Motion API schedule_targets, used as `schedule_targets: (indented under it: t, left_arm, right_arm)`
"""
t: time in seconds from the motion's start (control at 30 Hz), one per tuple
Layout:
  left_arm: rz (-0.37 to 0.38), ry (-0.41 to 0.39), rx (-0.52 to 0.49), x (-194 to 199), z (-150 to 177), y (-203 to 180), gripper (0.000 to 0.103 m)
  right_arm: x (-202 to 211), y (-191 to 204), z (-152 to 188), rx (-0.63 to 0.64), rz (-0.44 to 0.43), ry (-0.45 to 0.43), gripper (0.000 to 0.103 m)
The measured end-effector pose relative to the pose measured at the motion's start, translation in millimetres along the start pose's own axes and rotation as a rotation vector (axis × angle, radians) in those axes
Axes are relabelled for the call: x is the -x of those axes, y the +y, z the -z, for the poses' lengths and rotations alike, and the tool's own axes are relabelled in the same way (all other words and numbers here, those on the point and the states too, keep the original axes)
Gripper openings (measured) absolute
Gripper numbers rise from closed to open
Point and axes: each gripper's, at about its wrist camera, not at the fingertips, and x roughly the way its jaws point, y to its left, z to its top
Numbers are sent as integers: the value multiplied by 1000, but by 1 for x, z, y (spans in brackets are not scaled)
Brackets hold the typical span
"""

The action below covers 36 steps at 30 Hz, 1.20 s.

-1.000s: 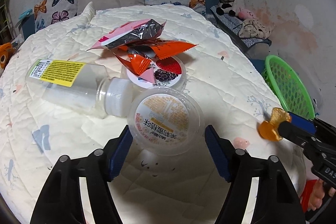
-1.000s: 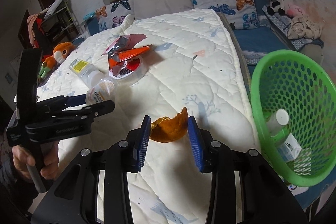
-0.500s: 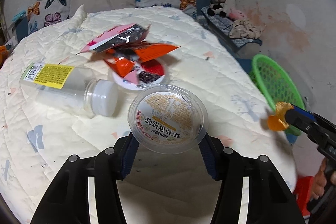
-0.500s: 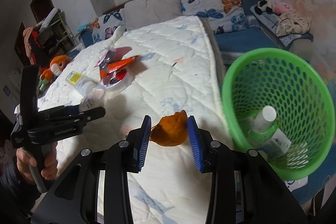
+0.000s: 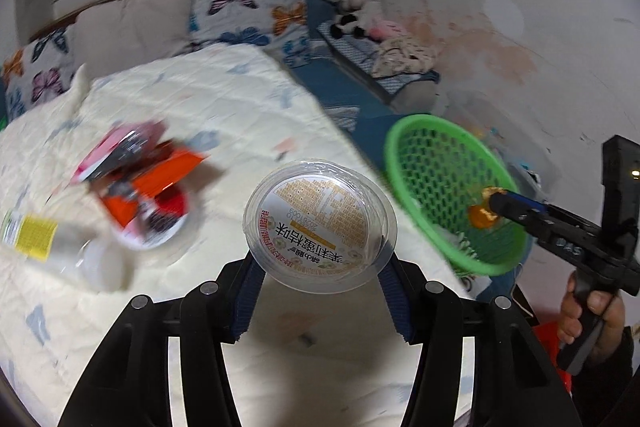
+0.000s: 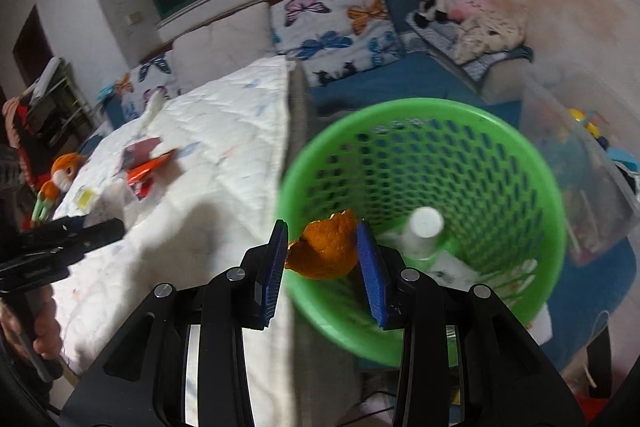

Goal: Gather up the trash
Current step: 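Carry both over the green basket, right tool drops peel while left drops tub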

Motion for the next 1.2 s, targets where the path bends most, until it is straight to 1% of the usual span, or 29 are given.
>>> schedule_targets:
  t: [0.13,0.23,0.4,0.53,0.6,0.63,0.67,0.8,0.93,1.03,1.2]
  left_arm:
    - [18,6,-53,-13,-15,-26,53]
    - [31,18,-81,-22,-23,-42,53]
    - [56,47,-114,-44,-36,-68,53]
    - [66,68,-145,-61,-39,-86,53]
    - [68,77,-154,-67,-40,-93,53]
    - [68,84,-159,-72,-41,-96,53]
    - [69,90,-162,-76,-40,-99,53]
    - [71,112,-172,-88,-41,-109,53]
    - [74,126,-183,-96,-40,-117,53]
    - [72,135,-188,-102,-40,-121,53]
    - [80,134,-184,-106,-40,-124,62]
  right_arm:
    - [1,-25,-1,-31,44,-6,39]
    - [2,-41,1,-59,59,-11,45]
    - [9,-58,8,-86,67,-17,46]
    - [14,-66,12,-101,71,-20,48]
    - [17,-71,14,-110,70,-21,49]
    - [18,-74,14,-114,69,-23,52]
    - [20,-75,15,-118,69,-25,54]
    - [23,-80,18,-133,64,-29,55]
    - [24,-81,19,-136,59,-32,59]
    - [25,-80,21,-136,55,-31,59]
    - [26,-81,22,-138,54,-30,60]
